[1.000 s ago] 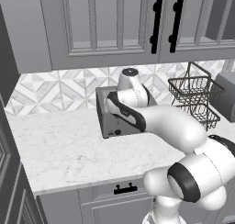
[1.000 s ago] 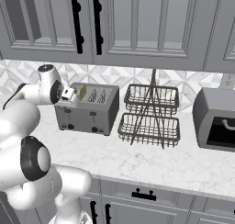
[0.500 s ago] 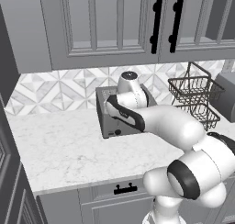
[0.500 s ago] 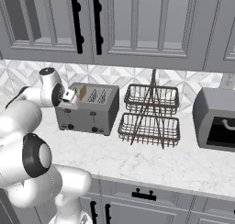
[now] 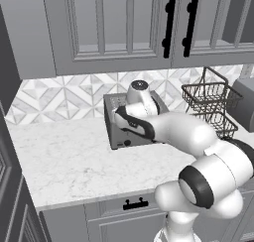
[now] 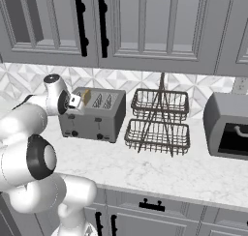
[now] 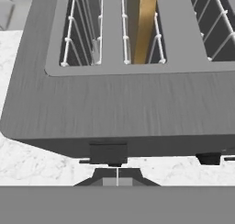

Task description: Start the toaster. Once the lever pops up, take the bread to the plate on the dining counter.

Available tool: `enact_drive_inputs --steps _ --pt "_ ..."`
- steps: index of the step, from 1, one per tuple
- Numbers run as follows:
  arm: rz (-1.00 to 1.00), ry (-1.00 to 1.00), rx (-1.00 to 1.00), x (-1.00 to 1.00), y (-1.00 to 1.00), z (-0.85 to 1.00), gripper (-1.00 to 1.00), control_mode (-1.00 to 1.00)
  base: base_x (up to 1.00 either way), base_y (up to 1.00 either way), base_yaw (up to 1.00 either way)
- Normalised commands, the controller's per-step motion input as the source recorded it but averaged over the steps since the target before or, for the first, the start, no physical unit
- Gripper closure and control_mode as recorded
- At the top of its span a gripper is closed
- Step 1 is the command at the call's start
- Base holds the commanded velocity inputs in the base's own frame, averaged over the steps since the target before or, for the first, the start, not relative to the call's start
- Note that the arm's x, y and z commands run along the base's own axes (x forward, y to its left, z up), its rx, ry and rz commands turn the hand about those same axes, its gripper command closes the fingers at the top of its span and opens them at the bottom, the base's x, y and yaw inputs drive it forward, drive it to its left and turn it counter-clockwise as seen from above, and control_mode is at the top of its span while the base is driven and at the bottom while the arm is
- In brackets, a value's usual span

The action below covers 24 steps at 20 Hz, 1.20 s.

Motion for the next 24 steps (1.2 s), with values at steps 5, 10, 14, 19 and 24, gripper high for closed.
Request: enact_drive_inputs --steps 5,10,14,19,24 --pt "0.01 -0.06 0.00 0.13 0.00 0.00 1.00 -1.00 0.00 0.00 0.00" --pt "0.00 -0.05 0.00 0.00 0.00 -0.02 1.00 -1.00 0.00 0.00 0.00" --pt "0.00 -0.02 0.00 0.00 0.00 -0.17 1.00 -1.00 0.00 0.00 0.00" --pt "0.00 0.00 0.00 0.00 0.00 -0.30 1.00 -1.00 0.00 0.00 0.00" --pt "0.01 0.00 0.00 0.00 0.00 -0.32 1.00 -1.00 0.00 0.00 0.00"
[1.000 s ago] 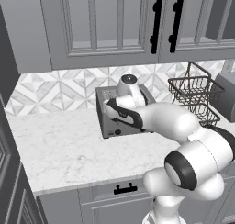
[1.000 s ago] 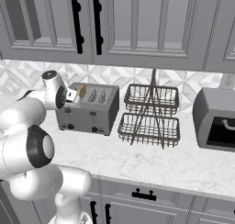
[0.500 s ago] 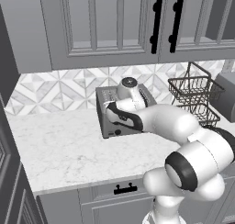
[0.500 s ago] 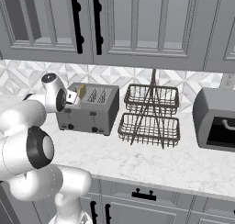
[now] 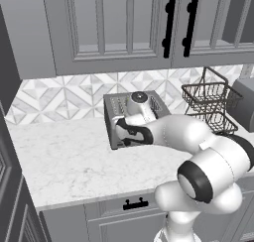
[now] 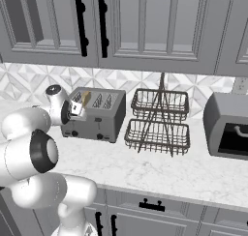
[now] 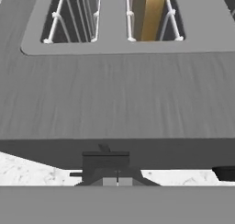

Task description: Start the toaster. Once the lever pops up, take the bread to the plate on the dining counter.

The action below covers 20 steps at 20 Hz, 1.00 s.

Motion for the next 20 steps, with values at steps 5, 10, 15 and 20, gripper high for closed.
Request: enact_drive_inputs --steps 5,10,15,20 --pt "0.02 0.00 0.00 0.00 0.00 -0.46 1.00 -1.00 0.00 0.00 0.00" --pt "0.03 0.00 0.00 0.00 0.00 -0.65 1.00 -1.00 0.00 0.00 0.00" --pt "0.04 0.00 -0.01 0.00 0.00 -0.72 1.00 -1.00 0.00 0.00 0.00" --pt "0.04 -0.13 0.05 -0.19 0.00 0.47 1.00 -1.00 0.00 0.00 0.00"
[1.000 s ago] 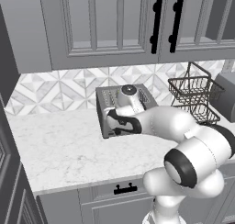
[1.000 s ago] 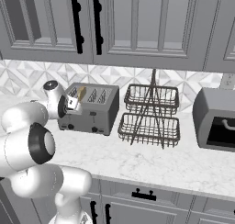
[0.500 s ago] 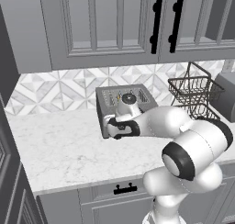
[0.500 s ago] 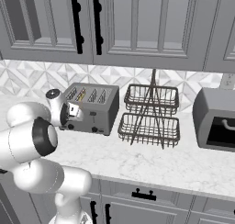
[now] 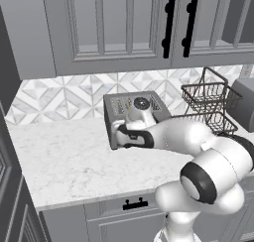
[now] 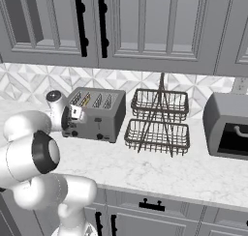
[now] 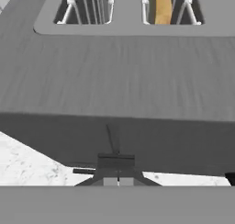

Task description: Start the toaster. Once the lever pops up, take the bread to the plate on the dining counter.

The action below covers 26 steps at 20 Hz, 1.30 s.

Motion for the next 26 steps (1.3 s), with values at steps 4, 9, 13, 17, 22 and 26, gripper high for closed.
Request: enact_drive_inputs --steps 4,9,13,17,22,26 --pt "0.00 -0.28 0.12 -0.34 -0.04 1.00 1.00 -1.00 0.00 0.00 0.00" --pt "0.00 -0.23 0.07 -0.14 -0.01 0.99 1.00 -1.00 0.00 0.00 0.00" --pt "0.00 -0.20 0.00 -0.02 -0.03 0.85 1.00 -1.00 0.00 0.00 0.00" --pt "-0.03 -0.09 0.00 0.00 -0.16 0.51 1.00 -1.00 0.00 0.00 0.00" --pt "-0.06 0.00 -0.04 0.00 -0.28 0.06 1.00 -1.00 0.00 0.00 0.00" --pt "-0.01 0.00 0.00 0.00 -0.04 0.00 1.00 -1.00 0.00 0.00 0.00"
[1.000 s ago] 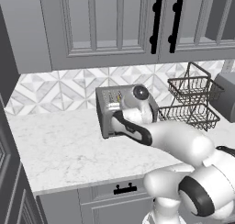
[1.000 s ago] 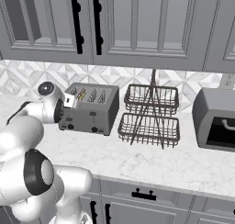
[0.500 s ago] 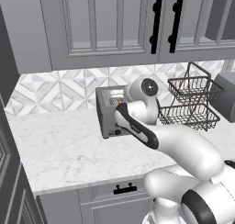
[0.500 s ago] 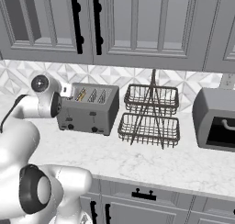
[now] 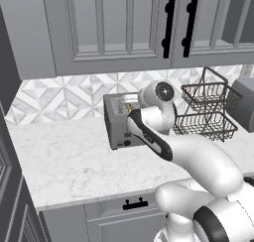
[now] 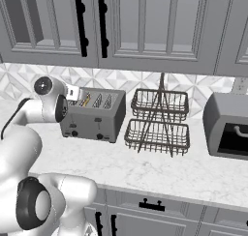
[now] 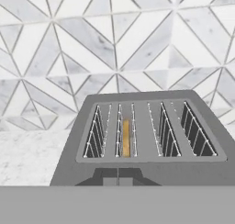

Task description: Start the toaster. Once the lever pops up, take the bread to the plate on the dining counter.

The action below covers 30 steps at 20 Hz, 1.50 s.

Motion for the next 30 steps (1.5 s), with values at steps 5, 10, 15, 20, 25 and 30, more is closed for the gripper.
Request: enact_drive_inputs --steps 5,10,15,20,25,30 --pt "0.00 0.01 -0.01 0.08 0.00 0.00 1.00 -1.00 0.00 0.00 0.00" --pt "0.00 0.06 -0.09 0.16 0.00 -0.01 1.00 -1.00 0.00 0.00 0.00" --pt "0.00 0.09 -0.10 0.16 0.00 -0.04 1.00 -1.00 0.00 0.00 0.00" --pt "0.00 0.13 -0.01 0.14 0.00 -0.29 1.00 -1.00 0.00 0.00 0.00" --pt "0.00 0.03 0.00 0.10 0.00 -0.34 1.00 -1.00 0.00 0.00 0.00" --pt "-0.04 0.00 0.00 0.15 0.00 -0.23 1.00 -1.00 0.00 0.00 0.00"
